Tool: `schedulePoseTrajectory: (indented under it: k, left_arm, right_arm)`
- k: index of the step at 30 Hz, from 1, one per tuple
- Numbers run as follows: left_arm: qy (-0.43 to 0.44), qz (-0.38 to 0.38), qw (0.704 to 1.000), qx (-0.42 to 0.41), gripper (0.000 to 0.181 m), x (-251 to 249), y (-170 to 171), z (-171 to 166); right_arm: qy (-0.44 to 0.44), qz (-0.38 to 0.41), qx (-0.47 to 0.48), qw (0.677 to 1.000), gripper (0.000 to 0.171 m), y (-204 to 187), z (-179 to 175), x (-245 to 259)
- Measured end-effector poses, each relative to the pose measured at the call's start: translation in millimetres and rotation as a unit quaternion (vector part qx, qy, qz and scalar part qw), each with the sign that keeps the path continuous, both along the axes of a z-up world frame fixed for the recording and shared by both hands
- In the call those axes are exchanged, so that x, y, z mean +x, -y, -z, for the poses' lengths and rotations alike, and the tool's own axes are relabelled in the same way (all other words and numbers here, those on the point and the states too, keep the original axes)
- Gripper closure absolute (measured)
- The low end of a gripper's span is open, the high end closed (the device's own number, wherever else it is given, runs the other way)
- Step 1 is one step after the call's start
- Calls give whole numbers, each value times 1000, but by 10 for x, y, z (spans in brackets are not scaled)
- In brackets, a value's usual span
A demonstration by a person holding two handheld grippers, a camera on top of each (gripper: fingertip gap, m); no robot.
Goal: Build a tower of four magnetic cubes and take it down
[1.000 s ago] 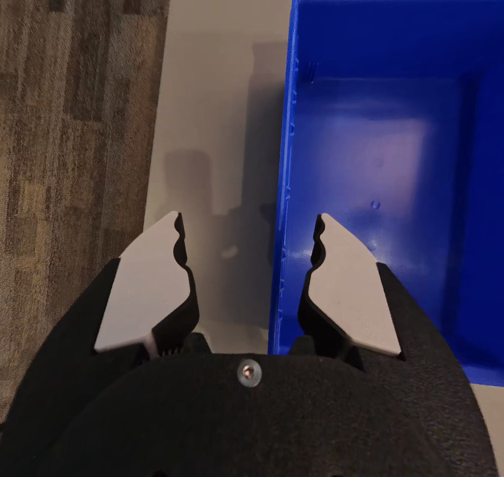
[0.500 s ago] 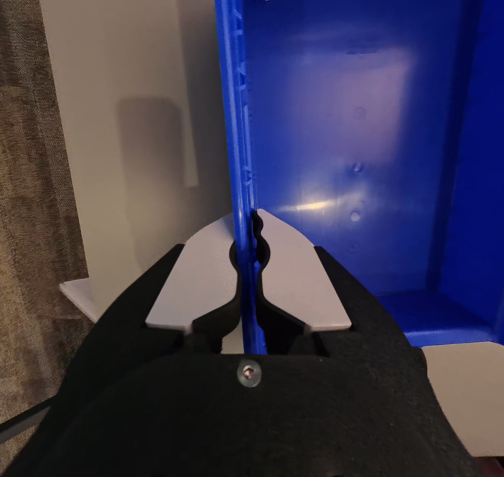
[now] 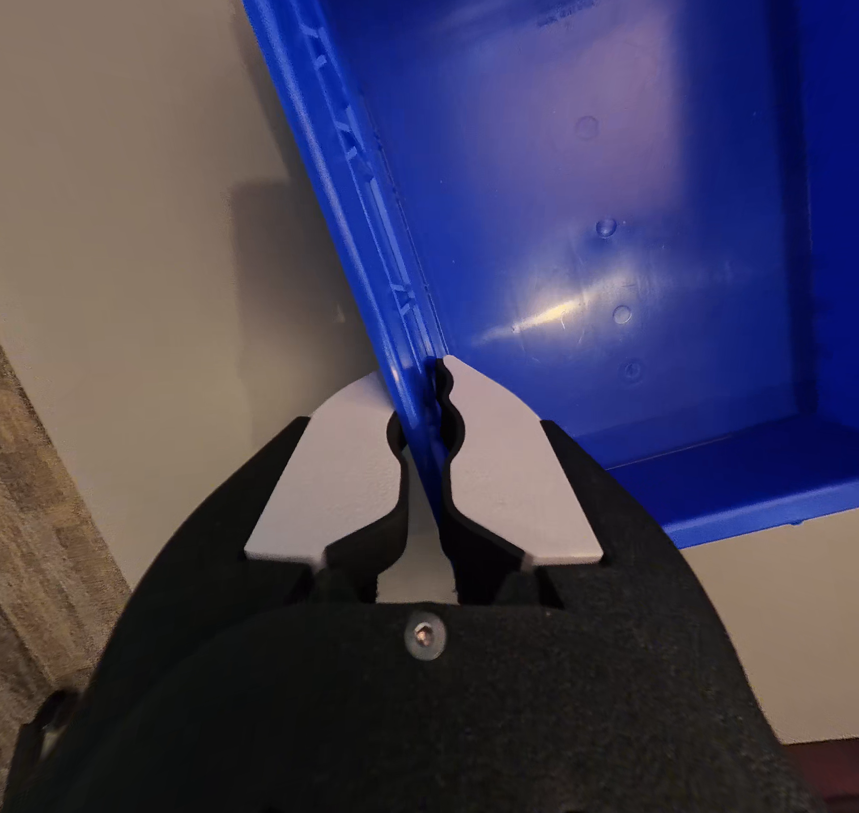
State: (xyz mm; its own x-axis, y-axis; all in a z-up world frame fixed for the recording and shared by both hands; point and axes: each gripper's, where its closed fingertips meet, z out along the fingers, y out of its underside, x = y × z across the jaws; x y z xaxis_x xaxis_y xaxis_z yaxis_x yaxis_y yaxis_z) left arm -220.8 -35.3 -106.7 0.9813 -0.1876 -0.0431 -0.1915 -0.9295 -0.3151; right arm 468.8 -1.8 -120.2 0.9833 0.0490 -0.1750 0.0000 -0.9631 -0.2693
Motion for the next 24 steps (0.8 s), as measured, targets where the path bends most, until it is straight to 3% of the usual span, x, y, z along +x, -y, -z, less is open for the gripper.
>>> schedulePoseTrajectory:
  k: [13,19,24]
  left_arm:
    - [-61,58,996,-19,163,639,10,14]
    - [-119,92,988,-30,150,827,61,33]
    - [-114,112,987,-31,148,1051,103,37]
  right_arm:
    - [45,-46,-16,998,163,-74,-6,-520]
    - [54,-89,-27,994,161,-32,-11,-905]
    - [65,-121,-39,990,157,46,-15,-1136]
